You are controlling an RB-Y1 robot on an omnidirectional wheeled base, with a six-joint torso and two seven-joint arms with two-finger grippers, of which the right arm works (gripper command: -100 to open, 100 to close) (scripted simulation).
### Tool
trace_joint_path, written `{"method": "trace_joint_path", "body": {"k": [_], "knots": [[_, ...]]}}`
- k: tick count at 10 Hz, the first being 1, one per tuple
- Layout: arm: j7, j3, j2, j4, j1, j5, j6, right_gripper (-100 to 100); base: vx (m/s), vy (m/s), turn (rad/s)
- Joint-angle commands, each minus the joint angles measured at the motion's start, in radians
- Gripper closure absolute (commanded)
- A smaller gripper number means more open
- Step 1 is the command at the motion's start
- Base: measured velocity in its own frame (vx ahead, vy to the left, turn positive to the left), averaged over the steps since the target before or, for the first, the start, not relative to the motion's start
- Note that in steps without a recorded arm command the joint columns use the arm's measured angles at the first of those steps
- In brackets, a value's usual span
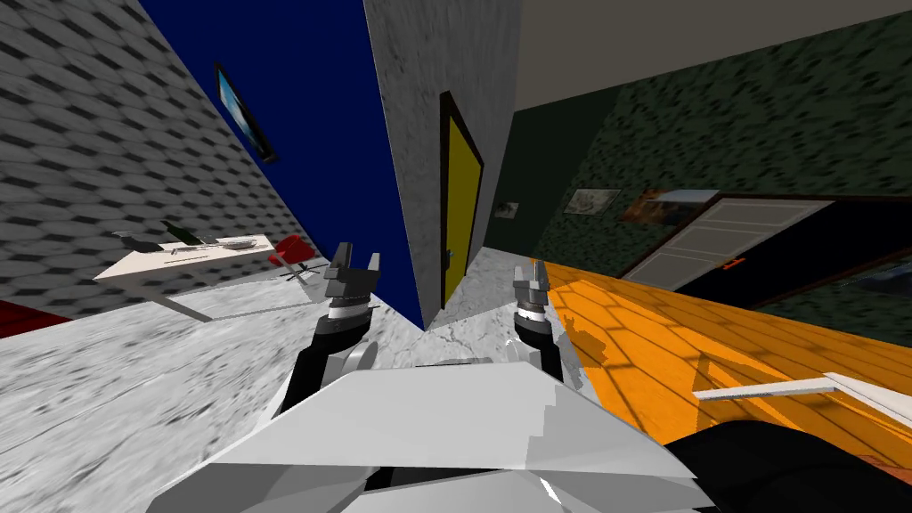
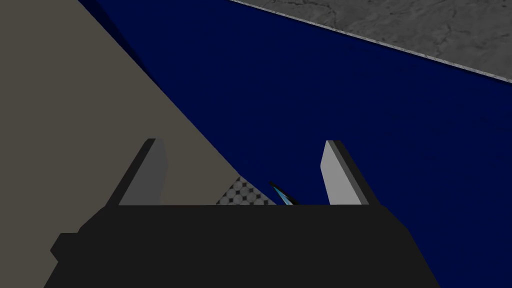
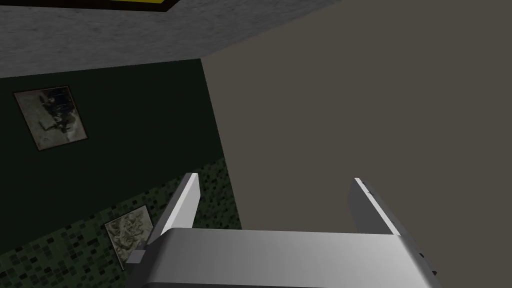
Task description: Pull the door open
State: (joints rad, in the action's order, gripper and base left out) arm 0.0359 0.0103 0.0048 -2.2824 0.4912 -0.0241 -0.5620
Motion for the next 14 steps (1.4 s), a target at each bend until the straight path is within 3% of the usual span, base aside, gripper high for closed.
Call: {"method": "trace_joint_path", "body": {"k": [1, 14], "knots": [[0.022, 0.0, -0.007, 0.025, -0.013, 0.034, 0.005, -100, 0.142, -0.069, 0.145], [0.167, -0.035, -0.058, 0.251, -0.117, 0.287, 0.026, -100, 0.082, -0.085, 0.155]]}}
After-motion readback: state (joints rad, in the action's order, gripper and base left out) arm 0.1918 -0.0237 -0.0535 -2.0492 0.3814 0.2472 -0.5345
